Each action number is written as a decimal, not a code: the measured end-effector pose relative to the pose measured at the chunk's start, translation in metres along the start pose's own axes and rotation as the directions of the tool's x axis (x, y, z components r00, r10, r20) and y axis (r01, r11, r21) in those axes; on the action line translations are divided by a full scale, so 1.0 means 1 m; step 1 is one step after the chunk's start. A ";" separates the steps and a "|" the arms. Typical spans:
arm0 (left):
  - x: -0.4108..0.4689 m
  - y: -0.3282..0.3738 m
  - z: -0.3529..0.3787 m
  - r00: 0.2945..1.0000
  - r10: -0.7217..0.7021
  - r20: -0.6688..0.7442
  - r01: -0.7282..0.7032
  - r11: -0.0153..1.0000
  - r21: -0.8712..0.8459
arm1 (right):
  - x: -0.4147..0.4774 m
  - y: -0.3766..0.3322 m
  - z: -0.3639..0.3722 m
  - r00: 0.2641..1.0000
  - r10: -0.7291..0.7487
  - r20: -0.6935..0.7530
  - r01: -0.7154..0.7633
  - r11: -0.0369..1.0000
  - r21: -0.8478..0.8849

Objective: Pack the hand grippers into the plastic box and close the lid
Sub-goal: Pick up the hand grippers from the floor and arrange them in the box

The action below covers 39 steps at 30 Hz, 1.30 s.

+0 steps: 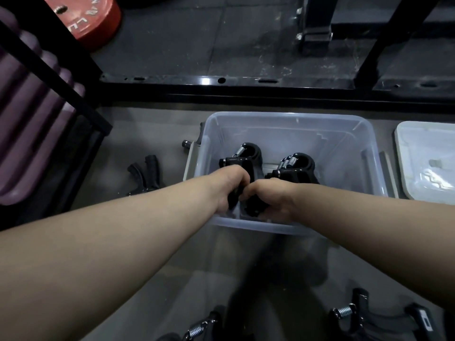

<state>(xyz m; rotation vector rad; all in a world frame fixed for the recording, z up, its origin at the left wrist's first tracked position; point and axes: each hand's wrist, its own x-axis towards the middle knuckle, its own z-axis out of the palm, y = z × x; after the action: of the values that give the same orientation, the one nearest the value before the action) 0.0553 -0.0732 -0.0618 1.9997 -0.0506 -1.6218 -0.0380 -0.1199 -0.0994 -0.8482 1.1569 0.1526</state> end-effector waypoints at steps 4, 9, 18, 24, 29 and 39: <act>-0.005 0.004 -0.003 1.000 -0.025 0.016 0.025 1.000 0.003 | -0.012 -0.004 -0.004 0.983 0.102 0.150 -0.113 0.992 0.064; -0.017 0.004 0.001 0.994 -0.110 -0.023 0.098 0.952 -0.290 | -0.012 -0.014 -0.009 0.976 0.169 0.140 -0.195 0.961 0.198; -0.009 -0.004 0.009 0.972 -0.161 -0.174 0.035 0.825 -0.564 | -0.021 -0.009 -0.007 0.981 0.190 0.048 -0.194 0.905 0.378; -0.017 -0.004 0.003 0.973 -0.177 -0.146 0.065 0.823 -0.564 | -0.019 -0.008 -0.007 0.991 0.134 0.004 -0.130 0.952 0.277; -0.033 0.002 0.009 0.991 -0.042 -0.127 0.003 0.956 -0.292 | -0.023 -0.007 0.007 0.999 -0.026 -0.026 0.024 0.998 -0.064; -0.042 -0.002 0.021 0.961 0.267 -0.076 -0.273 0.957 -0.092 | -0.027 -0.009 0.002 0.993 -0.100 0.054 0.089 0.978 0.186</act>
<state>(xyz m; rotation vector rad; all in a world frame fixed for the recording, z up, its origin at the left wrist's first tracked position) 0.0240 -0.0646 -0.0279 1.8725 -0.2052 -1.3612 -0.0438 -0.1164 -0.0713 -0.7281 1.0517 -0.0061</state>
